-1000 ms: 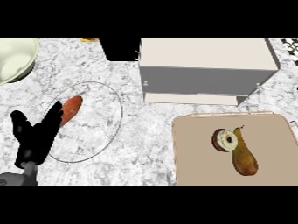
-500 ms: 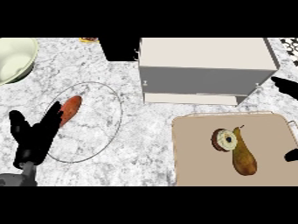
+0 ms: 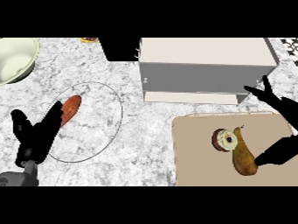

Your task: Pick the cupcake from the tray and place it in the tiered shelf

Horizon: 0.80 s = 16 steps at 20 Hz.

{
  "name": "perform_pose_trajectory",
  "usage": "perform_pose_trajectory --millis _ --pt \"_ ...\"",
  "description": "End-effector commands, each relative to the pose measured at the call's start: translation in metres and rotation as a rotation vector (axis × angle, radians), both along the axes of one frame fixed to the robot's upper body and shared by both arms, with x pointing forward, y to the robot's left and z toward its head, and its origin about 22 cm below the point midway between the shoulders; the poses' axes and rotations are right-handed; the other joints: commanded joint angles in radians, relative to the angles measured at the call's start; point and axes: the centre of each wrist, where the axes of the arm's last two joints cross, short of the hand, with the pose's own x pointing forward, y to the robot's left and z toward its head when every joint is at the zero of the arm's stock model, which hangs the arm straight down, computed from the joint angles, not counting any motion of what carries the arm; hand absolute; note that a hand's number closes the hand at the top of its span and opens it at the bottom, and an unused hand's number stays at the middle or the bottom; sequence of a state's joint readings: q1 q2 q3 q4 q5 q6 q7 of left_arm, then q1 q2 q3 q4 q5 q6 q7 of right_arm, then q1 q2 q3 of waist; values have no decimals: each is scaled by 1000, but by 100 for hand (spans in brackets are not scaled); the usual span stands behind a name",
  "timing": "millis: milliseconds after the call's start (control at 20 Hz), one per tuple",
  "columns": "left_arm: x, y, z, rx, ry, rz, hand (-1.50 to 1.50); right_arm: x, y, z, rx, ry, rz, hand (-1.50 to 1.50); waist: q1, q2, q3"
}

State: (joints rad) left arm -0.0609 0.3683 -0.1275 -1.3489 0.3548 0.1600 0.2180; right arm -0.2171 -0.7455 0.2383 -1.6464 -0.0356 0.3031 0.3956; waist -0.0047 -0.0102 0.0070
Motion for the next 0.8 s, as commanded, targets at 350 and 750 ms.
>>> perform_pose_trajectory --millis 350,750 --pt "1 -5 -4 -2 43 -14 0 -12 34 -28 -142 21 -34 -150 6 10 -7" --pt "1 18 5 -9 50 -10 0 -22 51 -35 -169 31 -49 -150 5 9 -7"
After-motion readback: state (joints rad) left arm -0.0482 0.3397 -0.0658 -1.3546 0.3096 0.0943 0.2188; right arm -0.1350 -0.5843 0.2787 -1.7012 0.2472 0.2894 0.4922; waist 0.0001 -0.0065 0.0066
